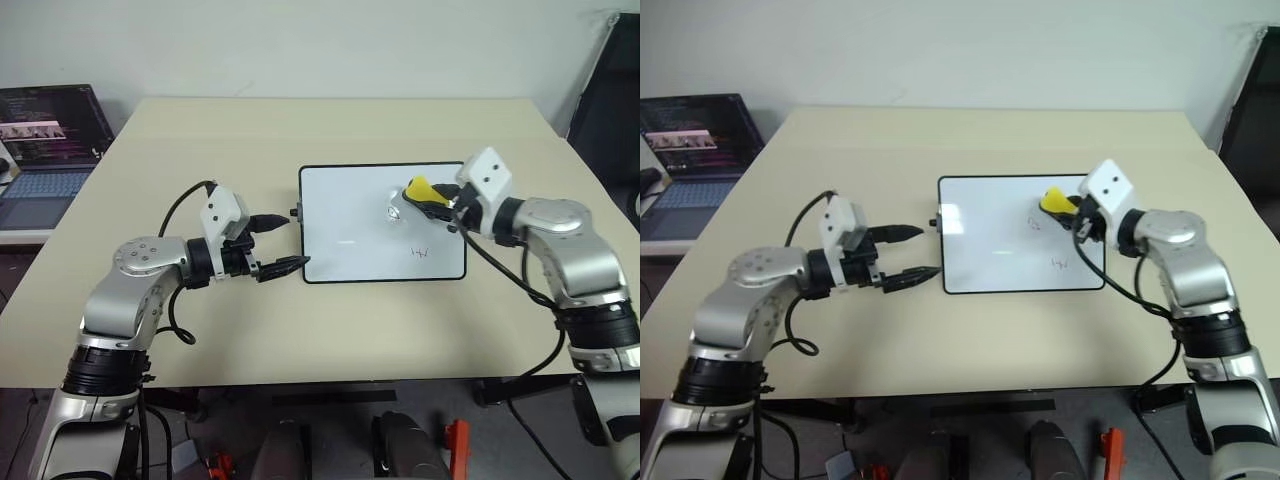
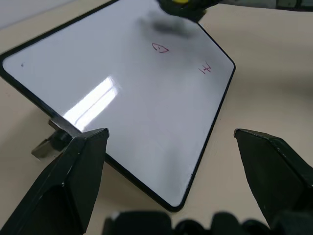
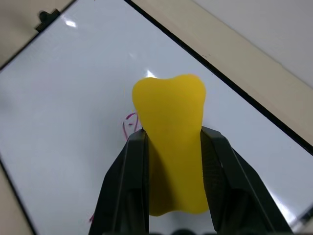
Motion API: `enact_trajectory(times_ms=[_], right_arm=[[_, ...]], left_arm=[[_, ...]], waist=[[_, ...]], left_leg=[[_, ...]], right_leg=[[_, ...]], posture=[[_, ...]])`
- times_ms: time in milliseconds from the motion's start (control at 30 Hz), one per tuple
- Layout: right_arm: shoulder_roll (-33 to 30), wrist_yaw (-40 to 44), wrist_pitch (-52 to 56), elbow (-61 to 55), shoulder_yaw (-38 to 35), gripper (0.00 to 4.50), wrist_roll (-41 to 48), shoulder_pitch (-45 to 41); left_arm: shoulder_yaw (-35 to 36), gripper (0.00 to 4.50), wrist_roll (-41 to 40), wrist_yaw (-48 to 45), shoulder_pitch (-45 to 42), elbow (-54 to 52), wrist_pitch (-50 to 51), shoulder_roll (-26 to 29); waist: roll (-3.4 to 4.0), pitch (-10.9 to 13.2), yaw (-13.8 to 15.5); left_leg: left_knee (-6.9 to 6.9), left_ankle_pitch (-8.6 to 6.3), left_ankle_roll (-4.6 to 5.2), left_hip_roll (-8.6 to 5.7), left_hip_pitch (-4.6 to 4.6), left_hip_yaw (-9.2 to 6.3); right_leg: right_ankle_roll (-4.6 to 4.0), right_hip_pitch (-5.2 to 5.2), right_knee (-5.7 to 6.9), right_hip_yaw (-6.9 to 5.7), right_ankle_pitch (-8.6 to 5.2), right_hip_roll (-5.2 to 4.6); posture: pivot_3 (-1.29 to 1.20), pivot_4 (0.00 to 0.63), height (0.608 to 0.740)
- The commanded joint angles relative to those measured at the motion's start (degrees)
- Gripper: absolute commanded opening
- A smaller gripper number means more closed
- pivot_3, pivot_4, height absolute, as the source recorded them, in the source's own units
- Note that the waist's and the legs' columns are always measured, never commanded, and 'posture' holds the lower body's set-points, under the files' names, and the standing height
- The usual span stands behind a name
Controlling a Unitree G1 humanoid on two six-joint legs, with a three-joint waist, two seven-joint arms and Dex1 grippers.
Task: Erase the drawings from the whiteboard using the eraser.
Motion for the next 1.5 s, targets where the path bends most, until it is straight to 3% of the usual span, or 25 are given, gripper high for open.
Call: enact_trajectory(times_ms=[33, 200, 533, 1000, 1333, 1500], right_arm=[[0.5, -3.5, -4.4, 5.0, 1.7, 1.09, -5.2, -2.9], [2.7, -4.4, -6.4, 11.4, 5.7, 1.09, -9.8, -3.9], [5.7, 1.0, -1.3, 4.5, 12.6, 1.09, -12.2, 1.7], [5.0, -8.7, -4.3, 19.9, 6.8, 1.09, -14.7, -8.3], [4.5, 2.2, -1.7, 3.8, 12.5, 1.09, -13.7, 3.3], [4.2, 0.8, -1.1, 1.5, 5.8, 1.08, -10.5, 2.5]], left_arm=[[0.4, 4.5, -0.2, 0.3, -0.4, -1.6, -0.6, -0.2], [0.3, 4.5, -0.3, 0.4, -0.3, -1.7, -0.5, -0.6], [0.5, 4.5, -0.2, 0.7, 0.6, -2.1, -0.8, -0.8], [-0.4, 4.5, 0.6, 0.5, -0.7, -0.3, -2.0, -1.6], [-0.5, 4.5, 0.8, 0.0, -1.3, 0.7, -2.6, -1.8], [-0.7, 4.5, 1.2, -0.4, -2.2, 1.4, -2.8, -2.1]], waist=[[0.0, 0.0, 0.4], [-0.04, 0.0, 0.4], [-0.2, -0.2, -0.7], [-0.27, -0.3, -0.6], [-0.55, -0.5, -0.8], [-0.54, -0.5, -0.7]], left_leg=[[0.0, 0.0, 0.0, 0.0, -0.01, -0.01], [0.01, 0.0, 0.0, 0.01, 0.12, 0.0], [0.06, 0.07, 0.07, 0.13, 0.36, -0.01], [0.11, 0.5, 0.14, 0.11, 0.34, 0.0], [0.01, 0.51, 0.15, 0.13, 0.33, 0.0], [0.05, 0.52, 0.16, 0.13, 0.34, -0.02]], right_leg=[[0.0, -0.01, 0.0, -0.02, 0.0, 0.0], [-0.01, 0.09, 0.03, -0.01, 0.01, 0.0], [-0.03, 0.21, 0.18, 0.05, 0.09, 0.18], [-0.02, 0.22, 0.05, 0.09, 0.41, 0.19], [0.1, 0.2, 0.04, 0.09, 0.46, 0.19], [0.08, 0.19, 0.06, 0.08, 0.46, 0.21]], posture=[[0.0, 0.15, 0.74], [0.0, 0.15, 0.74], [0.0, 0.15, 0.74], [0.0, 0.15, 0.74], [0.0, 0.15, 0.74], [0.0, 0.15, 0.74]])
